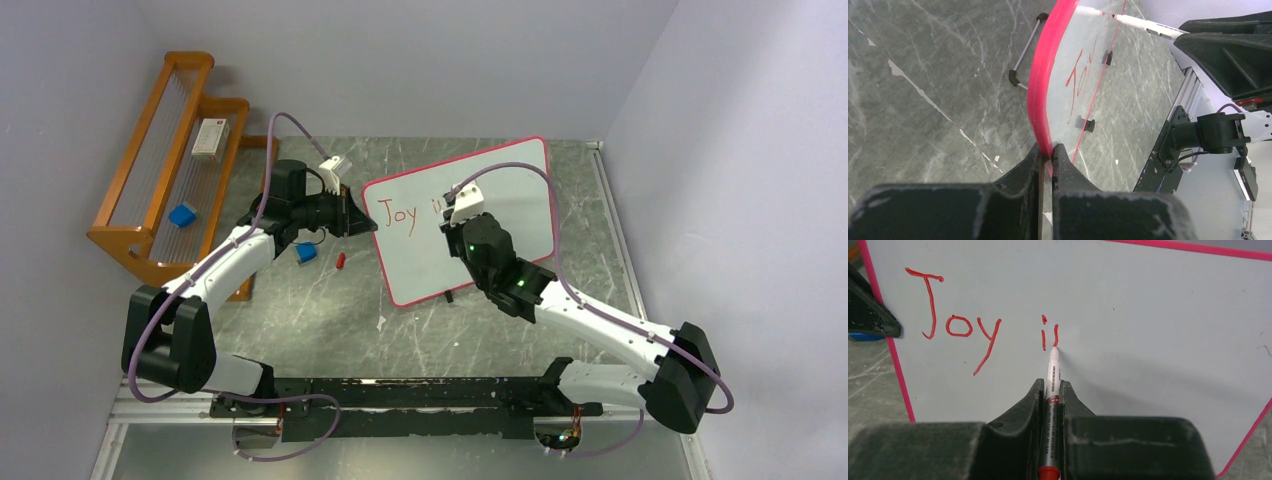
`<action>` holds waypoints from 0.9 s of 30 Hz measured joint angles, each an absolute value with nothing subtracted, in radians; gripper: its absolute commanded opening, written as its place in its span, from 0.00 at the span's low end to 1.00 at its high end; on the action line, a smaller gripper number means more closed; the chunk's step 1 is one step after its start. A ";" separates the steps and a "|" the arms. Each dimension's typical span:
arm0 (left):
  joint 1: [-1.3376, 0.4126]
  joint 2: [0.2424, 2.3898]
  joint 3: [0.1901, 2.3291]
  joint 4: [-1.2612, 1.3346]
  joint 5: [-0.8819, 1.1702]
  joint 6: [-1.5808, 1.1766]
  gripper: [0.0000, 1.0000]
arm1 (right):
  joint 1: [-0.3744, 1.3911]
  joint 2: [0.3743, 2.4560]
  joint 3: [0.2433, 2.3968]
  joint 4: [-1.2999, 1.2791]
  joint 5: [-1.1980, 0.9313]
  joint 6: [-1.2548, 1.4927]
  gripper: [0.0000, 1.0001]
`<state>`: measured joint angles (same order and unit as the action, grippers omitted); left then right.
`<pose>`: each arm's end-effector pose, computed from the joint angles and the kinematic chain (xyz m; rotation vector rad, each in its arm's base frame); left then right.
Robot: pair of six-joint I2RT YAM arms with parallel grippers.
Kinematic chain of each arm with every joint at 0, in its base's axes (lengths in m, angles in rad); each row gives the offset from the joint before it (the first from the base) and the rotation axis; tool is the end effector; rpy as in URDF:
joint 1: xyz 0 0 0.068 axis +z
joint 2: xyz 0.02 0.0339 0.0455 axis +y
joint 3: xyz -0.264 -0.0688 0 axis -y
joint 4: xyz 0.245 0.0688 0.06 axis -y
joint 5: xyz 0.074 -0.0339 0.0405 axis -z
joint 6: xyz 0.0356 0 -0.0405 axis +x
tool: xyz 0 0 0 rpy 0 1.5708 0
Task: Write a sentence on the whiteboard
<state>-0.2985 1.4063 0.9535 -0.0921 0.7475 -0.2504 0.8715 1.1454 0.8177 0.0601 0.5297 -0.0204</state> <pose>0.2882 -0.1140 0.2688 0.5136 2.0858 -1.1120 0.1833 0.1899 0.3042 -0.4319 1.7501 0.1198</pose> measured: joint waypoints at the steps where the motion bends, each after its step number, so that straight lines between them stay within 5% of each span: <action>1: -0.299 1.406 0.954 -0.093 0.748 -0.250 0.05 | 0.871 1.142 0.817 0.064 0.529 -0.022 0.00; 27: -0.299 1.407 0.955 -0.094 0.748 -0.250 0.05 | 0.867 1.169 0.807 0.159 0.547 -0.039 0.00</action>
